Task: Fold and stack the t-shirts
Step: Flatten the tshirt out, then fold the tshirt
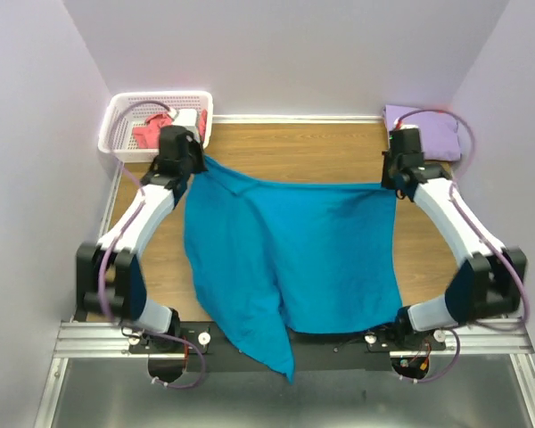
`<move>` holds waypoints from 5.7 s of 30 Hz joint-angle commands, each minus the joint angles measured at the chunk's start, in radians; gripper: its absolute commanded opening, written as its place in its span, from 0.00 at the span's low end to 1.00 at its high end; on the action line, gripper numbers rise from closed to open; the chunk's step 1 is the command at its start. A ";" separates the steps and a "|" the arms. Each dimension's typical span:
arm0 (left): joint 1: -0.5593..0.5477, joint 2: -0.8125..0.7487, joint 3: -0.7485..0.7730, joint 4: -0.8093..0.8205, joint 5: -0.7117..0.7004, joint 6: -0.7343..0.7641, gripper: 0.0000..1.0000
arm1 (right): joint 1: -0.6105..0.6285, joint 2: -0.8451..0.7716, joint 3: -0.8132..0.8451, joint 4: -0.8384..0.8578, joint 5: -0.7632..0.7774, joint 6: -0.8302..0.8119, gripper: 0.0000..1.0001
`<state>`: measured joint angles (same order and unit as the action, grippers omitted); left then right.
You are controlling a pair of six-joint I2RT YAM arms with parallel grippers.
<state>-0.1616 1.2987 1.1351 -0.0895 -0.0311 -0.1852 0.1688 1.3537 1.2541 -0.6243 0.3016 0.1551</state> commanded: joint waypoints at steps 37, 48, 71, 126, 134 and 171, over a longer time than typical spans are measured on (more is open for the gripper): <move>0.005 0.407 0.249 -0.220 0.178 -0.163 0.00 | -0.132 0.522 0.154 0.330 -0.121 -0.121 0.01; 0.005 0.240 0.123 -0.351 0.298 -0.256 0.00 | -0.137 0.470 0.142 0.230 -0.124 -0.088 0.02; 0.005 -0.082 -0.231 -0.332 0.488 -0.479 0.00 | -0.152 0.389 0.071 0.067 -0.062 0.015 0.01; 0.037 0.639 0.463 -0.142 0.353 -0.223 0.00 | -0.163 0.762 0.496 0.049 -0.140 0.067 0.01; 0.040 0.617 0.402 -0.133 0.359 -0.238 0.00 | -0.164 0.774 0.507 0.048 -0.176 0.089 0.01; 0.040 0.114 -0.158 -0.205 0.476 -0.402 0.00 | -0.195 0.527 0.133 0.032 -0.142 0.086 0.01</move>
<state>-0.1280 1.4860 1.0161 -0.3153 0.3985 -0.5468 -0.0212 1.9015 1.4052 -0.5789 0.1471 0.2352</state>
